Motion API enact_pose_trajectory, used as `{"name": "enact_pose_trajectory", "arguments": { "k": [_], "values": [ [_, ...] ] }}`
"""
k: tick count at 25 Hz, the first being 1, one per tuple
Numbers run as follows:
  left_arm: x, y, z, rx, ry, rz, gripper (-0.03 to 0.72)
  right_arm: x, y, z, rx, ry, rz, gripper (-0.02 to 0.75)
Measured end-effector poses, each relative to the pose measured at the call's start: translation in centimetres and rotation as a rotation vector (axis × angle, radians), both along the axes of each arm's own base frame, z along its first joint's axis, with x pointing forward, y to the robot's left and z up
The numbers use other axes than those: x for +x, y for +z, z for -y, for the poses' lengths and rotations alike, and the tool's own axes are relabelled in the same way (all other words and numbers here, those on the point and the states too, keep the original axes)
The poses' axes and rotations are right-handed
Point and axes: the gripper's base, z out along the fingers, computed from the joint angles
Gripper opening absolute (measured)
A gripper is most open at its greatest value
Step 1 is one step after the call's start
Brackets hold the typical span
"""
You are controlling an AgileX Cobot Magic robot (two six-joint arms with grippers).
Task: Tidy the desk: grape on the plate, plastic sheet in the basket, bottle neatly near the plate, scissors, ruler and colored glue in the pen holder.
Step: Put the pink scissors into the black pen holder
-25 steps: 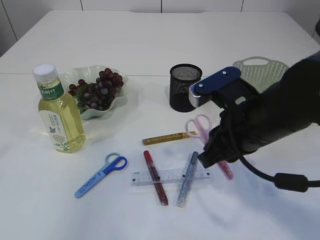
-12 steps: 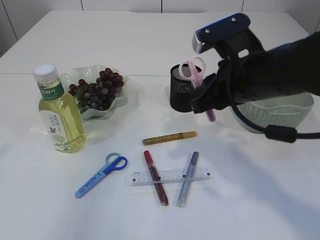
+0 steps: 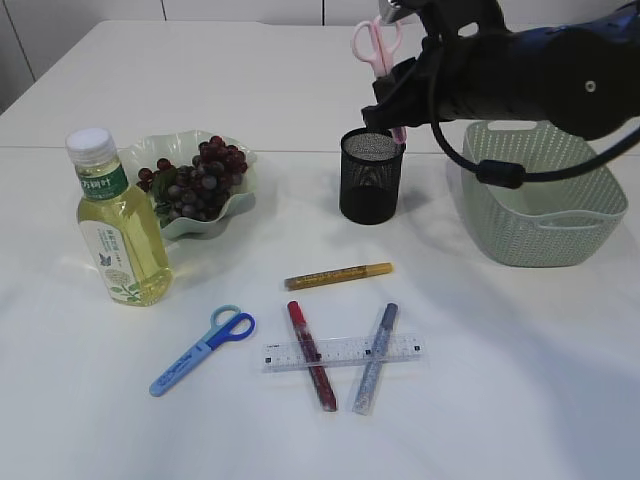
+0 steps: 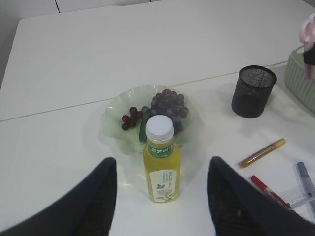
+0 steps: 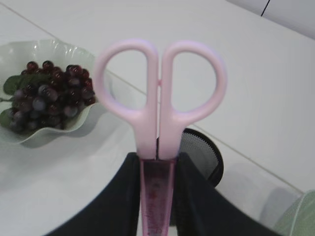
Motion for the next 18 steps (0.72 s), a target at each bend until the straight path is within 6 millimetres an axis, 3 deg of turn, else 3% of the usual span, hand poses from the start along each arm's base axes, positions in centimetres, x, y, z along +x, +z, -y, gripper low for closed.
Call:
{"name": "enact_pose_trajectory", "arguments": {
  "k": [10,18],
  "values": [
    [0.0,0.0,-0.1,0.014,0.004,0.004,0.426,7.3,-1.4,0.2,0.021,-0.058,0.069,0.164],
    [0.0,0.0,-0.2,0.026,0.007,0.007,0.426,9.8,-4.1,-0.5,0.016,-0.06,0.057,0.164]
  ]
}}
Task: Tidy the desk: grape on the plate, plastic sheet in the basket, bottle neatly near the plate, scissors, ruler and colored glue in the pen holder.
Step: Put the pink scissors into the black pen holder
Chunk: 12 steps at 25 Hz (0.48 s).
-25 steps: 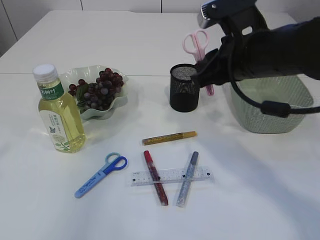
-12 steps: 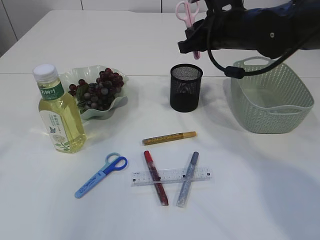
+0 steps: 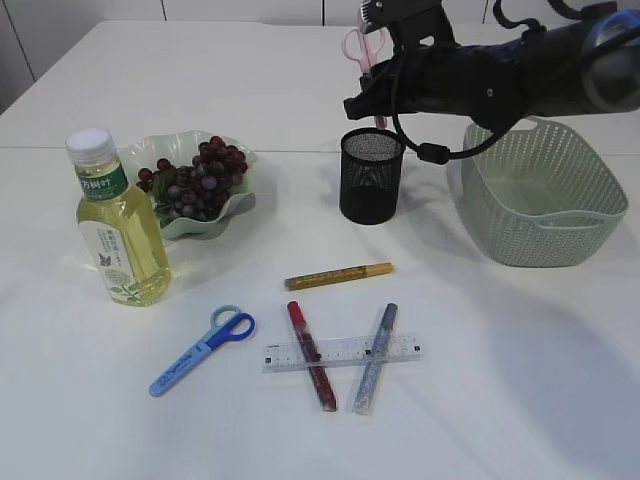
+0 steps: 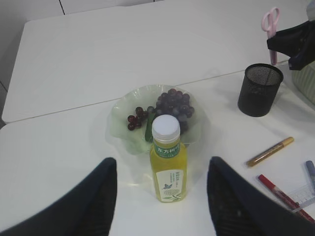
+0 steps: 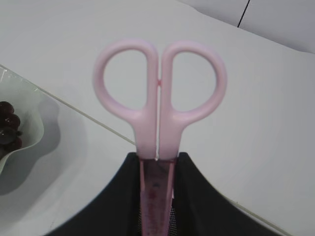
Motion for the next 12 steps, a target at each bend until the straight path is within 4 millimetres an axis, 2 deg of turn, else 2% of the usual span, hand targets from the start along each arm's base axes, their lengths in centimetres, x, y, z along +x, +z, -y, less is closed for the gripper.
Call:
{"name": "enact_pose_trajectory", "arguments": {
  "k": [6,12],
  "values": [
    [0.0,0.0,0.0,0.004,0.001,0.001,0.426,0.8,-1.7,-0.3,0.011,0.008,0.028,0.164],
    [0.0,0.0,0.0,0.004,0.001,0.001,0.426,1.1,-2.2,-0.4,0.014,0.01,0.04,0.164]
  ]
}}
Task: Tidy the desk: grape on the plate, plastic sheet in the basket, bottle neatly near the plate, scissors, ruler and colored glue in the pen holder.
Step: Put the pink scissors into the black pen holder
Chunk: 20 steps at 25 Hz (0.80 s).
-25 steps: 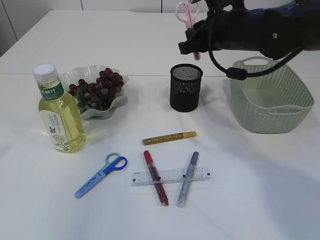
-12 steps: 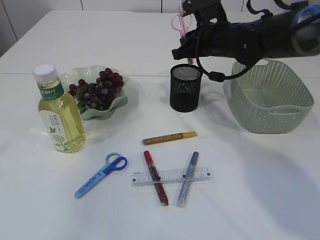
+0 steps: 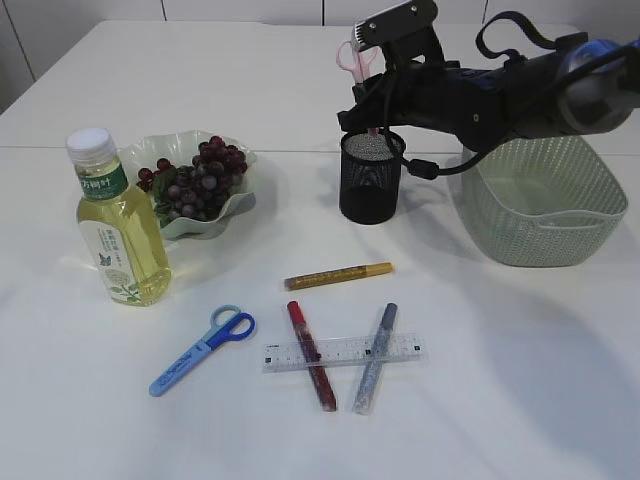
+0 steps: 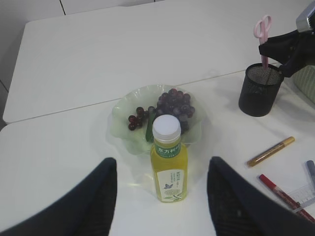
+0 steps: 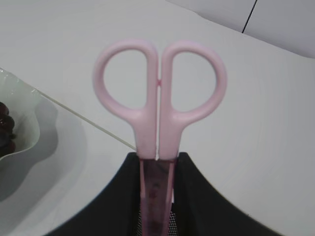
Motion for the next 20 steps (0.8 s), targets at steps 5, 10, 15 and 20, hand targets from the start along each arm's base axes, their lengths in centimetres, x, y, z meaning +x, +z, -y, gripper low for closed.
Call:
{"name": "enact_pose_trajectory", "arguments": {
  "k": [5,10,15,20],
  "values": [
    [0.0,0.0,0.0,0.0,0.0,0.0,0.426,0.09,0.05,0.22,0.001,-0.004,0.006,0.164],
    [0.0,0.0,0.01,-0.002,0.0,0.0,0.426,0.09,-0.14,0.41,0.009,-0.019,-0.025,0.164],
    [0.0,0.0,0.01,-0.002,0.0,0.0,0.426,0.07,-0.23,0.44,0.021,-0.029,-0.039,0.164],
    [0.0,0.0,0.01,-0.002,0.0,0.0,0.426,0.01,-0.39,0.48,0.02,-0.034,-0.059,0.175]
  ]
}}
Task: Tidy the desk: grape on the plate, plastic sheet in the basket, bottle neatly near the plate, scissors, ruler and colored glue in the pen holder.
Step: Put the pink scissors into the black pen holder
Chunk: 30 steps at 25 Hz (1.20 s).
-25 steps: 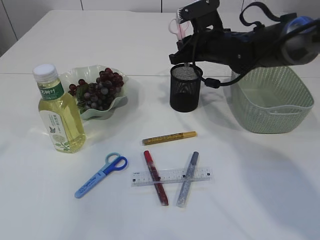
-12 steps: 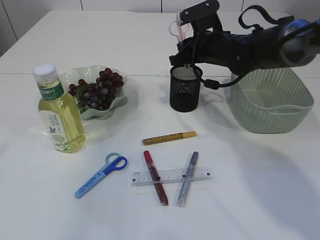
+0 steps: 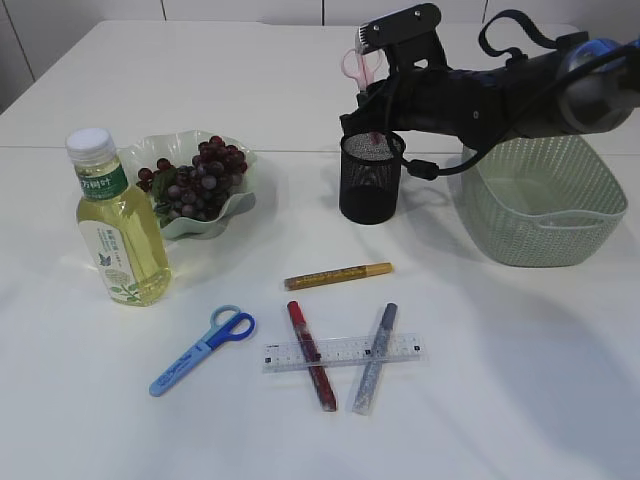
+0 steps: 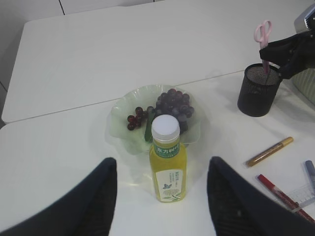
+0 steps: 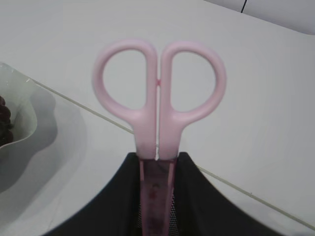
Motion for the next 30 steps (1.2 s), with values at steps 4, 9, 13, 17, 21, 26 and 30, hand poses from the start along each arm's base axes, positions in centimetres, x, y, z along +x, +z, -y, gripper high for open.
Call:
{"name": "enact_pose_trajectory", "arguments": {
  "k": [4,9,13,17,21,26,30],
  "values": [
    [0.0,0.0,0.0,-0.002,0.0,0.0,0.426,0.0,-0.1,0.0,0.001,-0.002,-0.007,0.193],
    [0.0,0.0,0.0,-0.001,0.0,0.0,0.426,0.0,-0.1,0.0,0.004,-0.004,-0.01,0.221],
    [0.0,0.0,0.0,-0.003,-0.001,-0.001,0.426,0.0,-0.1,0.0,0.002,-0.005,-0.015,0.236],
    [0.0,0.0,0.0,-0.003,-0.001,-0.001,0.426,-0.1,-0.2,0.1,-0.003,-0.006,-0.033,0.239],
    [0.0,0.0,0.0,-0.004,-0.001,0.001,0.426,-0.1,-0.3,0.1,-0.006,-0.007,-0.042,0.239],
    [0.0,0.1,0.1,-0.013,-0.003,0.005,0.426,-0.8,1.2,0.4,-0.021,-0.013,-0.085,0.239],
    [0.0,0.1,0.1,-0.023,-0.006,0.003,0.426,-2.4,4.2,0.9,-0.016,-0.031,-0.16,0.239]
  ]
}}
